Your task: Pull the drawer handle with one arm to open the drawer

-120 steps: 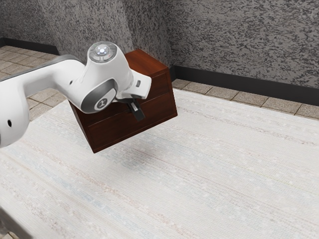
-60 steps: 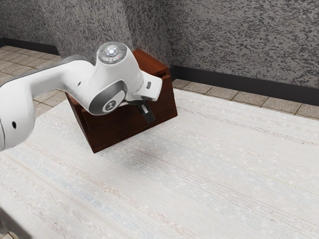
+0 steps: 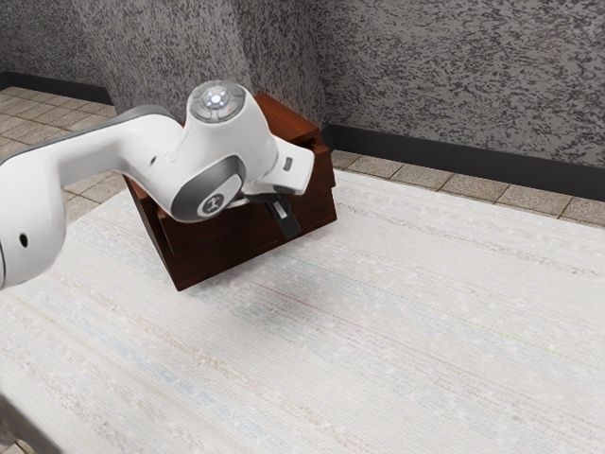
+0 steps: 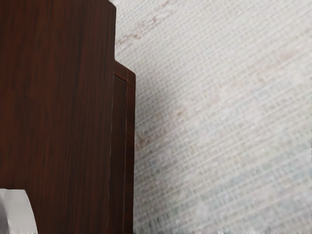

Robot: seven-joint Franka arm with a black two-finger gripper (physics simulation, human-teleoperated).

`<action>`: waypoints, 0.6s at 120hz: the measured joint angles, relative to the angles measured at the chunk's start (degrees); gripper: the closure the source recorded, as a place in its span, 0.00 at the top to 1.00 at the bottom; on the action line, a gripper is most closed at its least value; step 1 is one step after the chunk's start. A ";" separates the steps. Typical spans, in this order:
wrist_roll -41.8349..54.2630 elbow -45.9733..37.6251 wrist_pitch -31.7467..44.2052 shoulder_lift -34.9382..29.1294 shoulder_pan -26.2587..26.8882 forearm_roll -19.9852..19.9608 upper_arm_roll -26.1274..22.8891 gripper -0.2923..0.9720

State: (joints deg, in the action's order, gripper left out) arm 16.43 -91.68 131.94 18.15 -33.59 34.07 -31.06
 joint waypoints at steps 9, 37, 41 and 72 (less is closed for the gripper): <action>-0.40 -0.81 -0.03 -0.71 0.07 1.18 -0.17 0.69; -1.45 -2.70 -0.07 -2.14 0.98 1.62 -0.12 0.71; -1.61 -2.98 -0.07 -2.36 1.11 1.61 -0.10 0.72; -2.81 -6.22 0.08 -5.40 2.22 2.12 -0.45 0.63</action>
State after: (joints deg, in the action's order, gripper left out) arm 13.62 -97.90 132.02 12.75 -31.37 36.18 -31.51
